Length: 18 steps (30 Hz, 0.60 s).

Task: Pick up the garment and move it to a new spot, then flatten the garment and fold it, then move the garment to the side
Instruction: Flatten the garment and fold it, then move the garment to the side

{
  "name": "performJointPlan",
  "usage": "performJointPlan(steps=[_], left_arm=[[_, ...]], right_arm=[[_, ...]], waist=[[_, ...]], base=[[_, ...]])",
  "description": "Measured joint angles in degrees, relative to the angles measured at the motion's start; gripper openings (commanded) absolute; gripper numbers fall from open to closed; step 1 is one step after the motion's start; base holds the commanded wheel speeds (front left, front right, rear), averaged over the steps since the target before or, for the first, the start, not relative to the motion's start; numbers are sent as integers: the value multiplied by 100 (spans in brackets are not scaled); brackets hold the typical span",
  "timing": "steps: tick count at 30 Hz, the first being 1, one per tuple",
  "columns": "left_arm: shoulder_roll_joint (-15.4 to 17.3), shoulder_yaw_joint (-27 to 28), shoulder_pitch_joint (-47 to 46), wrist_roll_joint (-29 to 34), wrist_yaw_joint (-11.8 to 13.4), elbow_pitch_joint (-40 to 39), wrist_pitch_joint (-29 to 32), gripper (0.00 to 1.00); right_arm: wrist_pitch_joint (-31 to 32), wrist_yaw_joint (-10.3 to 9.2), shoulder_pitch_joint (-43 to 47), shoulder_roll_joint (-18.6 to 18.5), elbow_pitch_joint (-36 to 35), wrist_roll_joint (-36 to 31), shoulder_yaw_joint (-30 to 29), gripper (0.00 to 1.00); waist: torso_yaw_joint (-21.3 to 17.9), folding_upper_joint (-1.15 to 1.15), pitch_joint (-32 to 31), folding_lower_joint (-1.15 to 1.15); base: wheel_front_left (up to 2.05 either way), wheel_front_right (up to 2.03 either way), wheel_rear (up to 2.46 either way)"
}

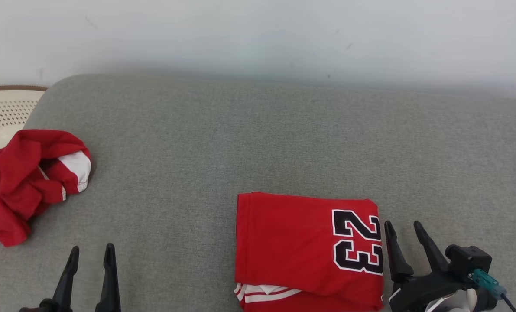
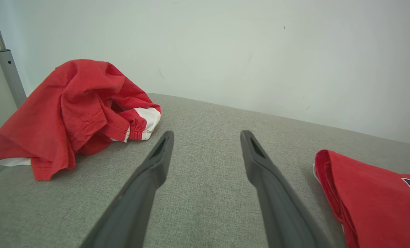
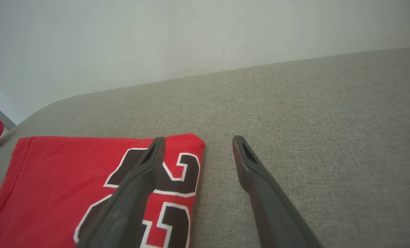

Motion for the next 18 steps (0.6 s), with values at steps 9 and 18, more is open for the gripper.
performJointPlan(steps=[9,18], left_arm=[[-1,-133,85,10,75,-29,1,100],[-1,-147,83,3,42,58,1,100]], right_arm=[[442,0,-4,-94,231,575,301,100],[837,0,-147,-157,565,1040,687,100]], waist=[[-73,0,-45,0],[19,0,-48,0]], base=[[0,0,0],[0,0,0]])
